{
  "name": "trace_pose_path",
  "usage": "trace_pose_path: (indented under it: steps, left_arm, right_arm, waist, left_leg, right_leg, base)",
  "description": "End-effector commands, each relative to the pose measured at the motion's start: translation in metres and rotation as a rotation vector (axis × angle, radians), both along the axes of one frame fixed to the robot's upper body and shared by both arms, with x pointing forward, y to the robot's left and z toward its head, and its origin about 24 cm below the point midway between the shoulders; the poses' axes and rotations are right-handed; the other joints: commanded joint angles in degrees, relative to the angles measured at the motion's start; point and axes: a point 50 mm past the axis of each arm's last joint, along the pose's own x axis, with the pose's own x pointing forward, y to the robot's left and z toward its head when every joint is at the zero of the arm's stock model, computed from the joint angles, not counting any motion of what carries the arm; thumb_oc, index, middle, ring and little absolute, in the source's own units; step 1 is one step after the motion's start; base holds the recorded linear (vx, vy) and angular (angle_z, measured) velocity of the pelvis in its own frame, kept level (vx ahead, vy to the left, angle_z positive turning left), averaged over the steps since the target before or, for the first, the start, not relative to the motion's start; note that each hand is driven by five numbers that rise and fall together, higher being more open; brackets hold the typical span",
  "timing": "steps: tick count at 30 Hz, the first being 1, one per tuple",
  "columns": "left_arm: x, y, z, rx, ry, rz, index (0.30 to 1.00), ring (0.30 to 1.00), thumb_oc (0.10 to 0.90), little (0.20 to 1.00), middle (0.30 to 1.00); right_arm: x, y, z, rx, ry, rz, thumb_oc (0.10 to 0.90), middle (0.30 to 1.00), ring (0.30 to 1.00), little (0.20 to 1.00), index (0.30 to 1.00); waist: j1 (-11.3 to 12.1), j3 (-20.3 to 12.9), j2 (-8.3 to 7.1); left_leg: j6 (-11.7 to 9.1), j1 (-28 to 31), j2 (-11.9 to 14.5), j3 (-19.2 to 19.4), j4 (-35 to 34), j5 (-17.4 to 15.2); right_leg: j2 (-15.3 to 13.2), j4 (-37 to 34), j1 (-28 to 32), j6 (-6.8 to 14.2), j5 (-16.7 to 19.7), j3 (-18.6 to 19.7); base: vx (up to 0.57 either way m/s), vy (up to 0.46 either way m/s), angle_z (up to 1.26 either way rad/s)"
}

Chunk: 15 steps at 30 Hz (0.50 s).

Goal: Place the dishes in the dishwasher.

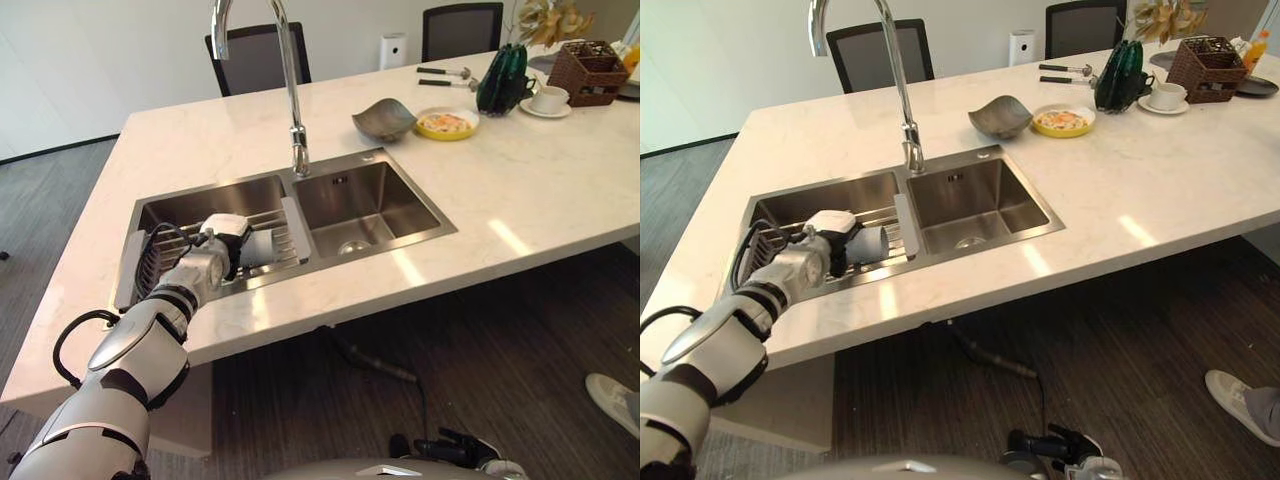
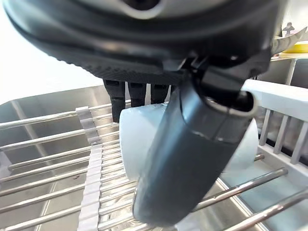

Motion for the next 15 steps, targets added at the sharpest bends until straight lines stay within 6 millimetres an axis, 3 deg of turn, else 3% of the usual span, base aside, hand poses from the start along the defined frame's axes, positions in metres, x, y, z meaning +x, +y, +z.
trace_pose_path:
  steps: [1, 9, 10, 11, 15]
  left_arm:
    - [0.015, -0.014, 0.021, 0.069, -0.02, -0.076, 0.3, 0.3, 0.4, 0.3, 0.3]
    - [0.022, -0.025, 0.04, 0.079, -0.108, -0.151, 0.3, 0.3, 0.4, 0.3, 0.3]
    - [0.023, -0.024, 0.045, 0.081, -0.132, -0.156, 0.3, 0.3, 0.4, 0.3, 0.3]
    - [0.026, -0.027, 0.063, 0.07, -0.218, -0.201, 0.3, 0.3, 0.4, 0.3, 0.3]
    - [0.022, -0.027, 0.079, 0.087, -0.332, -0.296, 0.3, 0.3, 0.4, 0.3, 0.3]
  right_arm:
    - [-0.011, -0.01, 0.0, -0.046, 0.076, 0.052, 0.8, 0.9, 0.9, 0.9, 0.9]
    - [-0.013, -0.012, 0.0, -0.061, 0.072, 0.068, 0.8, 0.9, 0.9, 0.9, 0.9]
    - [-0.012, -0.013, 0.001, -0.062, 0.068, 0.071, 0.8, 0.9, 0.9, 0.9, 0.9]
    - [-0.015, -0.013, 0.001, -0.06, 0.058, 0.063, 0.8, 0.9, 0.9, 0.9, 0.9]
    - [-0.02, -0.012, 0.001, -0.055, 0.041, 0.05, 0.8, 0.9, 0.9, 0.9, 0.9]
  waist:
    - [-1.08, 4.44, -1.16]
    - [-0.69, 4.55, -1.65]
    - [-0.62, 4.56, -1.68]
    - [-0.18, 4.62, -1.73]
    - [0.65, 4.58, -1.53]
  left_leg:
    - [1.45, 1.33, -1.97, -0.85, 0.51, -4.36]
    - [1.0, 1.56, -1.19, -0.83, 0.51, -4.11]
    - [0.89, 1.66, -1.08, -0.8, 0.51, -4.07]
    - [0.56, 1.76, -0.72, -0.91, 0.51, -3.87]
    - [-0.25, 1.46, -0.02, -2.25, 0.51, -3.04]
  right_leg:
    - [-4.03, 0.82, 2.73, 7.04, -6.68, -4.1]
    - [-3.46, 0.82, 3.29, 6.87, -7.14, -4.98]
    - [-3.42, 0.82, 3.44, 6.88, -7.23, -5.09]
    - [-3.29, 0.82, 3.93, 6.84, -7.58, -5.68]
    - [-3.15, 0.82, 5.17, 6.41, -8.41, -7.4]
  base:
    - [0.0, 0.0, 0.0]
    - [0.0, -0.004, 0.0]
    - [-0.03, -0.051, 0.0]
    - [-0.03, -0.064, 0.0]
    - [-0.03, -0.071, 0.04]
